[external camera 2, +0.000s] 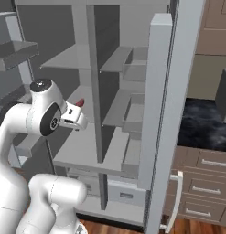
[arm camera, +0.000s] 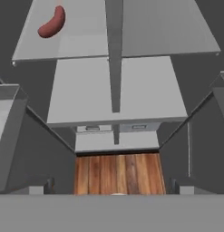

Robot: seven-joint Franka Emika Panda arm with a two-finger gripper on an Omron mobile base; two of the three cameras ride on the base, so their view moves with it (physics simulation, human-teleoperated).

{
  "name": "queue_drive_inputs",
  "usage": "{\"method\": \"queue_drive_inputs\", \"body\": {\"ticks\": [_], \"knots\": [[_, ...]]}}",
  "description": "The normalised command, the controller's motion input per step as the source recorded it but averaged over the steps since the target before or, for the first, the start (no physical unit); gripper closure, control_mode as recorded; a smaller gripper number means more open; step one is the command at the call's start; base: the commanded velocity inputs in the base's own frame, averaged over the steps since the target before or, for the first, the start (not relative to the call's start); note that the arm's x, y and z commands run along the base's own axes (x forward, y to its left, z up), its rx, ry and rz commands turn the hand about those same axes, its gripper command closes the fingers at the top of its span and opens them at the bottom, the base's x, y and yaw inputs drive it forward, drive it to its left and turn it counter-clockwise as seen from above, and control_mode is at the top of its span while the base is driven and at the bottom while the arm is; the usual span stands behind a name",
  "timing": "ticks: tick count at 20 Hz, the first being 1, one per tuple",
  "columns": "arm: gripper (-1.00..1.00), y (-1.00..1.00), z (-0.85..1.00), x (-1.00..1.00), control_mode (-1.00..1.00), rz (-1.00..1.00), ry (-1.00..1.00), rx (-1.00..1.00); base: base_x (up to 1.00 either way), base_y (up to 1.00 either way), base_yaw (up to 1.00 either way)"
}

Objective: Move the hot dog bun to the plate on the dining table and place the condiment next to that plate. Then navigate to the fridge and take the sausage and place it on the plate as well.

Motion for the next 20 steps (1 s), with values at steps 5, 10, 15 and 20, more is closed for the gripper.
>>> {"method": "queue_drive_inputs", "body": {"ticks": [5,10,15,20], "knots": [[-1.00,0.00,0.00,0.00,1.00,0.00,0.00,0.00,0.71,-0.10,-0.02],[-1.00,0.00,0.00,0.00,1.00,0.00,0.00,0.00,0.75,-0.07,-0.01],[-1.00,0.00,0.00,0.00,1.00,0.00,0.00,0.00,0.81,0.00,0.00],[-1.00,0.25,-0.20,0.18,-1.00,0.00,-0.01,0.09,0.00,0.00,0.00]]}}
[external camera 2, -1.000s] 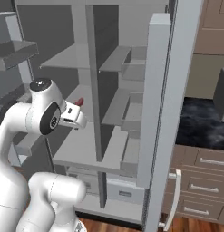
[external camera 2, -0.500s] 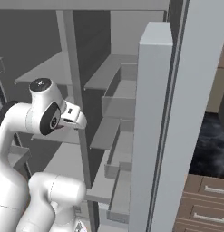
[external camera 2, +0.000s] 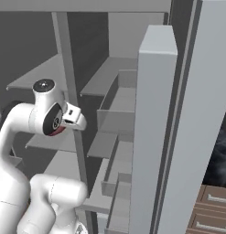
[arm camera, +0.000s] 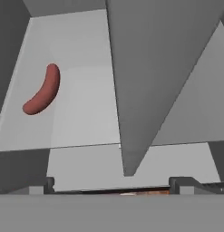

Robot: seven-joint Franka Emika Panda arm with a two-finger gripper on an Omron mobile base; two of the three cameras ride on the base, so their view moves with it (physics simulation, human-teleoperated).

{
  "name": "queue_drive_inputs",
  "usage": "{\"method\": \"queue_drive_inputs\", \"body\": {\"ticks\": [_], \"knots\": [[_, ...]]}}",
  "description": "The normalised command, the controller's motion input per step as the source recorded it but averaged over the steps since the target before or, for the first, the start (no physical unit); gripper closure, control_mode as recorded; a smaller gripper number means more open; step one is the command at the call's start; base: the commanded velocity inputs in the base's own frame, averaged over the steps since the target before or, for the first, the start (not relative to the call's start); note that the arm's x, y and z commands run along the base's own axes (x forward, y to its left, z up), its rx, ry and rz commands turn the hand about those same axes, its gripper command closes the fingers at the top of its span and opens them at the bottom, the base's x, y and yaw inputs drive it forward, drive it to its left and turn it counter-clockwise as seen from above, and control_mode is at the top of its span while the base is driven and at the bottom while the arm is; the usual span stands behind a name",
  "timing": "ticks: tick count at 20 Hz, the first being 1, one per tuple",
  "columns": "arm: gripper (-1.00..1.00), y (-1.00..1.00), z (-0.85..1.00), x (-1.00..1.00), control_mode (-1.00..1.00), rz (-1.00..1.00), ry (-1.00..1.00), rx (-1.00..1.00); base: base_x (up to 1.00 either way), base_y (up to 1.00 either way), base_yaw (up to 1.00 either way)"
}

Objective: Move the hot dog bun to the plate on the dining table and place the condiment next to that plate. Then navigate to the fridge and take the sausage and place it on the plate as well.

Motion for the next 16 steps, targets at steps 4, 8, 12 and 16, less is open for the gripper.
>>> {"method": "queue_drive_inputs", "body": {"ticks": [4,8,12,16], "knots": [[-1.00,0.57,-0.39,0.00,-1.00,0.00,0.00,0.13,0.00,0.00,0.00],[-1.00,0.64,-0.35,0.14,-1.00,0.00,0.00,0.10,0.00,0.00,0.00],[-1.00,0.53,-0.30,0.32,-1.00,0.00,0.00,0.09,0.00,0.00,0.00],[-1.00,0.43,-0.23,0.44,-1.00,-0.02,-0.02,0.11,0.00,0.00,0.00]]}}
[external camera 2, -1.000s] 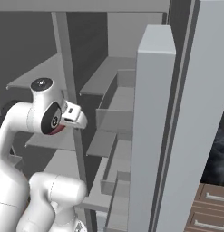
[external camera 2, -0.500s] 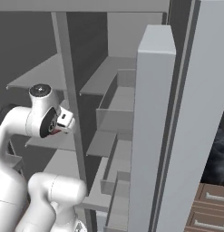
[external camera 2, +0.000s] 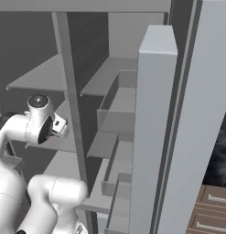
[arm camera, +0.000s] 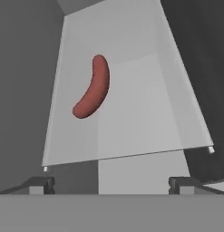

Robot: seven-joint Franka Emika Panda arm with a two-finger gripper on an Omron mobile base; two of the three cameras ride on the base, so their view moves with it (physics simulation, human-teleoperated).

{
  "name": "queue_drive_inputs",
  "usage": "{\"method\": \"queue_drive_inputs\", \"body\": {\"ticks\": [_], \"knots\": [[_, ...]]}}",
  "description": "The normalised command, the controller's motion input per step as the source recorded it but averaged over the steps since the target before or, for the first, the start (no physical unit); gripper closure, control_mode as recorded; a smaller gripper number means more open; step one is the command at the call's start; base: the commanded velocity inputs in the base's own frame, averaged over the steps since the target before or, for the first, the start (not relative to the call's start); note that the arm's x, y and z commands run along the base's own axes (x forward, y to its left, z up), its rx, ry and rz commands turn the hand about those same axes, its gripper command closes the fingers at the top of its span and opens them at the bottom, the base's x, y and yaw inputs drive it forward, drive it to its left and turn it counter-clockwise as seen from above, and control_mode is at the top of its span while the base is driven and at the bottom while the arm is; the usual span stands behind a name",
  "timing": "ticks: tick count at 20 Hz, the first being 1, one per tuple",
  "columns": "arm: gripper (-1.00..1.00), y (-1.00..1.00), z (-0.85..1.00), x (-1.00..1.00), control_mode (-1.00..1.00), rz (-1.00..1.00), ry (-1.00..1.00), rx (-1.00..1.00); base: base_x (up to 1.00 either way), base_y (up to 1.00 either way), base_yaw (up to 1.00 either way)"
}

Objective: Move the hot dog bun to the plate on the dining table and place the condiment next to that plate. Then navigate to the fridge and take the sausage and place it on the plate as well.

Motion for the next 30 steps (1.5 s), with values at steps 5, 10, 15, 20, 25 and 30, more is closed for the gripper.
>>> {"method": "queue_drive_inputs", "body": {"ticks": [5,10,15,20,25,30], "knots": [[-1.00,0.21,-0.10,0.52,-1.00,-0.02,0.00,0.12,0.00,0.00,0.00],[-1.00,0.01,-0.09,0.54,-1.00,0.00,0.06,0.05,0.00,0.00,0.00],[-1.00,0.12,-0.38,0.12,-1.00,0.00,0.02,0.00,0.00,0.00,0.00],[-1.00,0.25,-0.42,0.00,-1.00,0.00,0.00,0.00,0.00,0.00,0.00],[-1.00,0.33,-0.23,-0.01,-1.00,0.00,-0.02,0.00,0.00,0.00,0.00],[-1.00,0.44,-0.22,-0.93,-1.00,0.01,-0.25,0.00,0.00,0.00,0.00]]}}
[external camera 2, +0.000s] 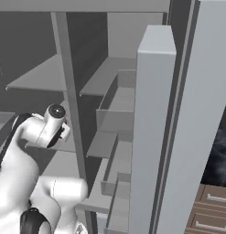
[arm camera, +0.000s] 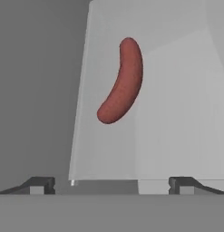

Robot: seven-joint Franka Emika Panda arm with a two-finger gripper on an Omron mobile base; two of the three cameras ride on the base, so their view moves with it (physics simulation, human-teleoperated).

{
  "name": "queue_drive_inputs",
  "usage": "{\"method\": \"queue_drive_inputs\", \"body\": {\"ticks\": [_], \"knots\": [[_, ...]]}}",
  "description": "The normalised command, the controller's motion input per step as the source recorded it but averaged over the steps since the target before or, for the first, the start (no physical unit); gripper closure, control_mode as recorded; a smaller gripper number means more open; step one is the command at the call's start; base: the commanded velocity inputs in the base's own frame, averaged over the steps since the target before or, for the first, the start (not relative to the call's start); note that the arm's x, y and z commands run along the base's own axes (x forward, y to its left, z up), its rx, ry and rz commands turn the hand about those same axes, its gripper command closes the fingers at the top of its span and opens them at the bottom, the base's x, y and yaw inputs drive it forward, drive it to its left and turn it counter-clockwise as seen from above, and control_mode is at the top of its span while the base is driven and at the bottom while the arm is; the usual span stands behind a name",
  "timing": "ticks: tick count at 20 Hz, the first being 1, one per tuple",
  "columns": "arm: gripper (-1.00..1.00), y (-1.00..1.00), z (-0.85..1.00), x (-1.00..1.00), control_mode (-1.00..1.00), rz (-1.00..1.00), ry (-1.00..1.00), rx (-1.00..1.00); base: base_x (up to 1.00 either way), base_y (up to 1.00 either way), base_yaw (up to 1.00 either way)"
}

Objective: Move the hot dog bun to the plate on the dining table and place the condiment next to that plate. Then navigate to the fridge and take the sausage and place it on the plate as well.

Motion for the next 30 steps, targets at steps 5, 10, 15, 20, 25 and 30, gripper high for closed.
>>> {"method": "queue_drive_inputs", "body": {"ticks": [5,10,15,20,25,30], "knots": [[-1.00,-0.18,-0.04,-0.37,-1.00,0.00,-0.16,0.03,0.00,0.00,0.00],[-1.00,-0.55,0.08,0.42,-1.00,0.00,-0.01,0.04,0.00,0.00,0.00],[-1.00,0.11,0.02,0.62,-1.00,-0.09,0.14,0.00,0.00,0.00,0.00],[-1.00,0.33,-0.13,0.49,-1.00,-0.11,0.15,-0.02,0.00,0.00,0.00],[-1.00,0.00,-0.09,0.53,-1.00,-0.03,0.04,0.00,0.00,0.00,0.00],[-1.00,0.18,-0.27,0.16,-1.00,0.00,0.00,-0.01,0.00,0.00,0.00]]}}
